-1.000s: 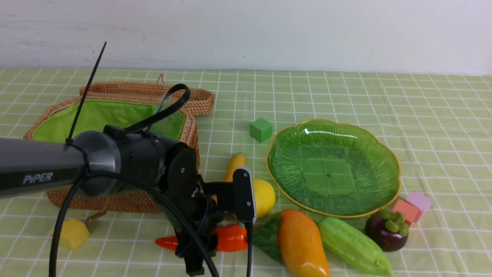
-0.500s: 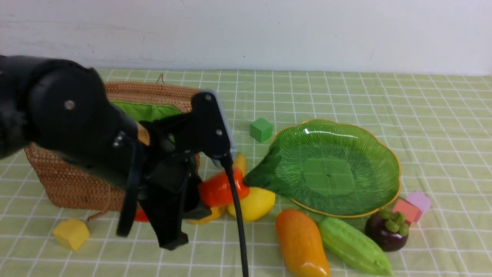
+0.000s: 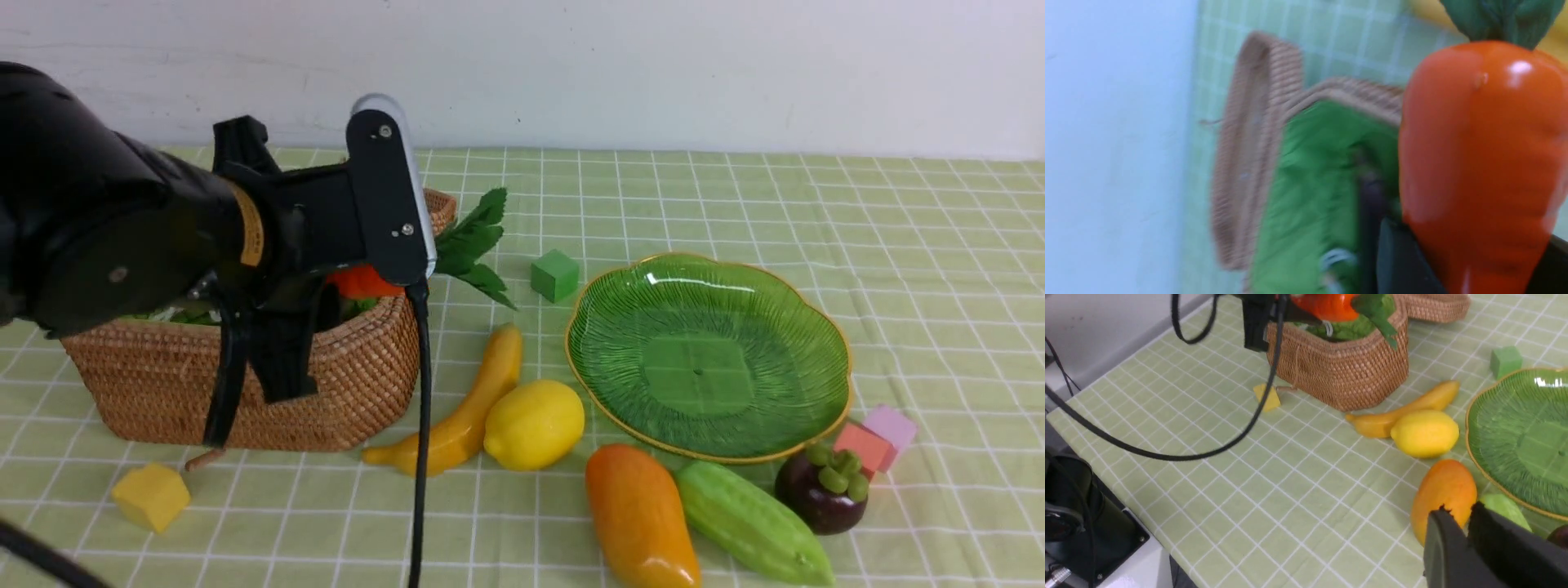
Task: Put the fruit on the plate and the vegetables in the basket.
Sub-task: Use the left arm to grab a carrot and put it into the left basket
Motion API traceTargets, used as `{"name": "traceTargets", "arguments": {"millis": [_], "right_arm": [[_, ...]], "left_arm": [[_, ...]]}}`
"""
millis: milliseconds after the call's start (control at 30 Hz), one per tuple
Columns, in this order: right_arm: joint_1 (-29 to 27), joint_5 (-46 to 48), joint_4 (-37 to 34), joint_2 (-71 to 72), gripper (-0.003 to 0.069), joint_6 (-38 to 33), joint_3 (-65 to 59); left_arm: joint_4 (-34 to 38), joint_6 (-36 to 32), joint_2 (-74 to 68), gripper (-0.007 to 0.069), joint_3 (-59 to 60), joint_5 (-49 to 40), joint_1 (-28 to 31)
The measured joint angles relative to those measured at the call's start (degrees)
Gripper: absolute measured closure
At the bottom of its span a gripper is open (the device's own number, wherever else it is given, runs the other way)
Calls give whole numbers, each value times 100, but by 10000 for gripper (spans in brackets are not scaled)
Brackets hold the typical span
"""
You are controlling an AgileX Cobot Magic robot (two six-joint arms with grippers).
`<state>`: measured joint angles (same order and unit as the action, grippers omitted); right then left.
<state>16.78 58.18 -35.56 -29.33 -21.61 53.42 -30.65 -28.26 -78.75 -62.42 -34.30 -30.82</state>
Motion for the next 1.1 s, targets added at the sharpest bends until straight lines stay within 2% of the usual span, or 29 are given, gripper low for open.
{"name": "traceTargets", "arguments": {"millis": [100,167,267,467,700,867,1033,1100], "right_arm": [[0,-201,-183,0,562,-237,0],[0,-279,-273,0,562,-356,0],[0,-508,-339,0,562,-600,0],[0,-1099,-444,0,562,-890,0],[0,-1204,-524,0,554,-981,0],[0,-1204,-524,0,552,-993,0],[0,-1204,-524,0,549,-998,0],[0,-1198,-524,0,549,-998,0]], "left_arm": [[-1302,676,-422,333,-146,124,217],[-1871,1059,-721,333,-257,180,466],[-2295,1384,-1116,333,-333,193,758],[-2374,1478,-1403,333,-334,306,828],[-2400,1504,-1403,333,-339,414,828],[-2405,1773,-1403,329,-339,269,828],[-2418,1885,-1403,253,-339,133,828],[-2418,1941,-1403,192,-339,130,828]]}}
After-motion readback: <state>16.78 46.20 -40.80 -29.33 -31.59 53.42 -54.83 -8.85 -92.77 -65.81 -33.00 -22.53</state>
